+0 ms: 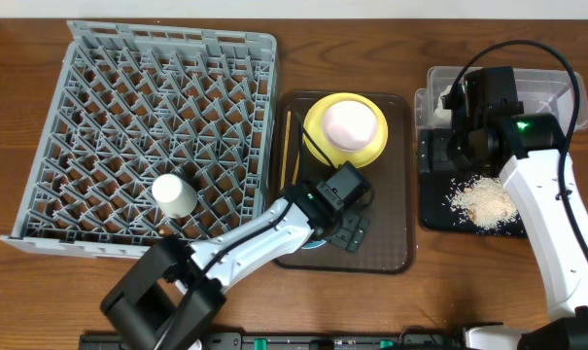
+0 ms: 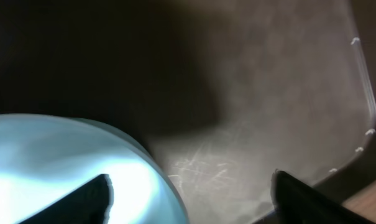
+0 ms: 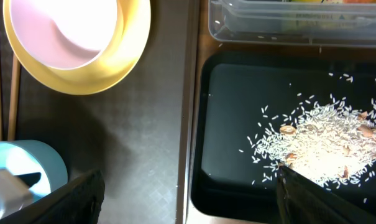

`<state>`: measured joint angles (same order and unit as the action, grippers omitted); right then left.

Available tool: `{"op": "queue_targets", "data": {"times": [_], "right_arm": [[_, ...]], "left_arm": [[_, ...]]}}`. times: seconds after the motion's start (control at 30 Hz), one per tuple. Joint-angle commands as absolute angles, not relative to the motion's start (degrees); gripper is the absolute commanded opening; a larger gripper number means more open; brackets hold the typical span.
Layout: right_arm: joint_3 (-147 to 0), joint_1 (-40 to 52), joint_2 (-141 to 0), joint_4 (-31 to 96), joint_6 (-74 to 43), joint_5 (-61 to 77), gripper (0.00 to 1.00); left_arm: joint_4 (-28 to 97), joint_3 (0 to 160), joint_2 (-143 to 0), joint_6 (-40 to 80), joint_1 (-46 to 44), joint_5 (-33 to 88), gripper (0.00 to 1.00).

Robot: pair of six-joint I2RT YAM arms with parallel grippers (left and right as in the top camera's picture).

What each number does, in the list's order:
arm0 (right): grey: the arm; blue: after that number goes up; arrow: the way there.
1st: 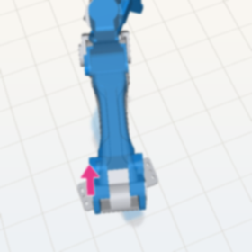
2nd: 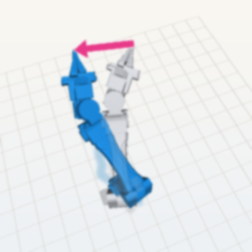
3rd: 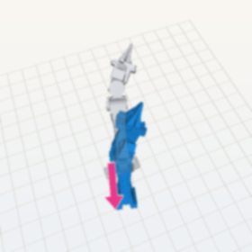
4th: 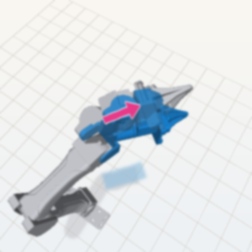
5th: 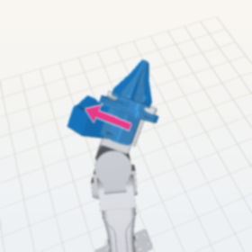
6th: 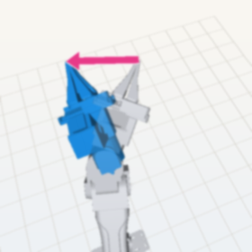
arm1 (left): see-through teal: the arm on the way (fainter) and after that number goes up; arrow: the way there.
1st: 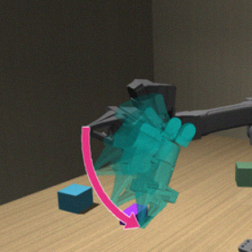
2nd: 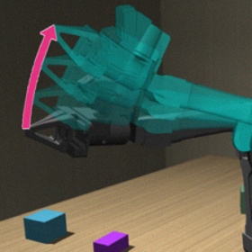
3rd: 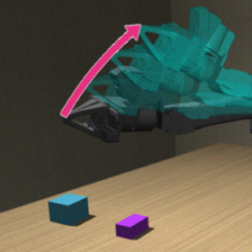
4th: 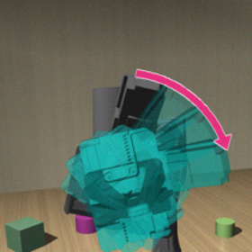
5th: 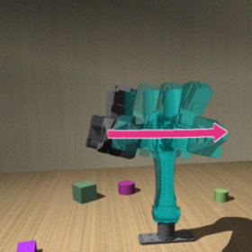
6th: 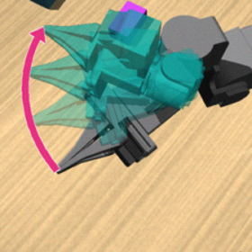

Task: Sort waste into correct bins and load items into the dishwasher
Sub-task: 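Reach the left gripper to the light-blue bowl and grasp its rim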

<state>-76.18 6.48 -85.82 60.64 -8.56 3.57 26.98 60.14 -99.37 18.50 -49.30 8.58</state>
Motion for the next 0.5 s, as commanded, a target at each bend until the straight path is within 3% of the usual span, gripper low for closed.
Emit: {"op": "queue_targets", "data": {"times": [0.0,0.3,0.4,0.47], "right_arm": [[-76.71,6.17,-85.41,60.93,-8.49,3.22,0.86],[-76.71,6.17,-85.41,60.93,-8.49,3.22,0.86],[-76.71,6.17,-85.41,60.95,-8.49,3.22,0.85],[-76.71,6.17,-85.41,60.95,-8.49,3.22,0.85]], "left_arm": [[27.33,60.97,-100.84,18.35,-49.5,8.01,0.65],[27.31,60.97,-100.95,18.33,-49.47,8.12,0.22],[27.31,60.99,-100.95,18.35,-49.47,8.12,0.19],[27.31,60.99,-100.95,18.33,-49.47,8.12,0.11]]}}
